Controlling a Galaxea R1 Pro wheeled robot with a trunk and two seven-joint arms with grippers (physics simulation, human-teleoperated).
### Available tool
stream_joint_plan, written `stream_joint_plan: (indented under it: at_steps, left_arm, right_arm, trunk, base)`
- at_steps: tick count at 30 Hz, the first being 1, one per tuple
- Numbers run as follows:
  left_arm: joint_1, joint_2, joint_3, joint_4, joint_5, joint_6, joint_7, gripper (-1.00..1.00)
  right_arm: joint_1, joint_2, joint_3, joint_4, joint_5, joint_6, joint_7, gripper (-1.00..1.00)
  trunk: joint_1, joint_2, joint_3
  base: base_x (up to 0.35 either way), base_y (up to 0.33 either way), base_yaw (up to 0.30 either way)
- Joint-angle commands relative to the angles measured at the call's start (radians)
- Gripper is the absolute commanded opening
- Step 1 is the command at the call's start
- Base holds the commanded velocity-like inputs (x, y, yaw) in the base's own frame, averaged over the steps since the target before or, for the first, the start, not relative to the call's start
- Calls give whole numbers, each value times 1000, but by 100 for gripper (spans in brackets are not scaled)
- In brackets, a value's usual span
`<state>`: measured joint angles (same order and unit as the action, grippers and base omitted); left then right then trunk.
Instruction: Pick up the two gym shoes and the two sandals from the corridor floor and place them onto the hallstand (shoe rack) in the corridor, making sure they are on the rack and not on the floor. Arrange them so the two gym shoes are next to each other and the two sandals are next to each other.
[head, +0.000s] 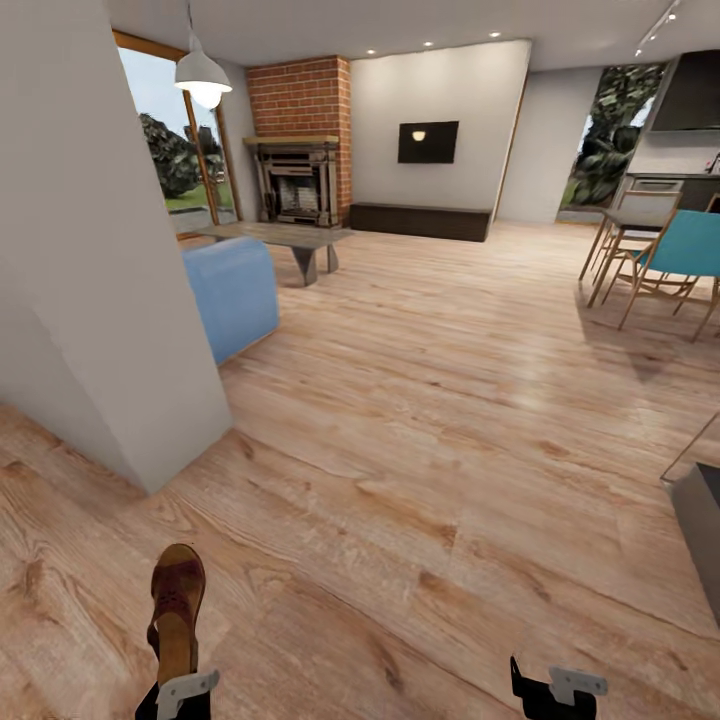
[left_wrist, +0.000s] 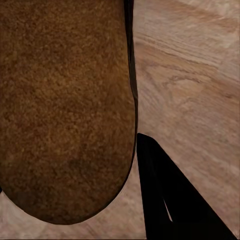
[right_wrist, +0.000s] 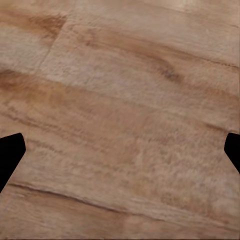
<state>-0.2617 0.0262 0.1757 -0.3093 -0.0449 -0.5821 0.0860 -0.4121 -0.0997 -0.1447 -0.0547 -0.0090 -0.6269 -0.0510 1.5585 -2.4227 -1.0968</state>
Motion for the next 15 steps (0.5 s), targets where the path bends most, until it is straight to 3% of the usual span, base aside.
stream_joint_plan:
  at_steps: [1,15]
  left_arm:
    - [-1,0,1,1,-9,-2,6,-100]
    - [-1,0,1,1,-9,-2,6,-100]
  right_arm:
    - [-1,0,-1,1,0,-4,-1,100]
    - [-1,0,-1,1,0,-4,-2,100]
  trunk:
    - [-1,0,-1]
    - [-1,0,-1]
  base:
    - [-237,238,-70]
    - [-238,238,-238]
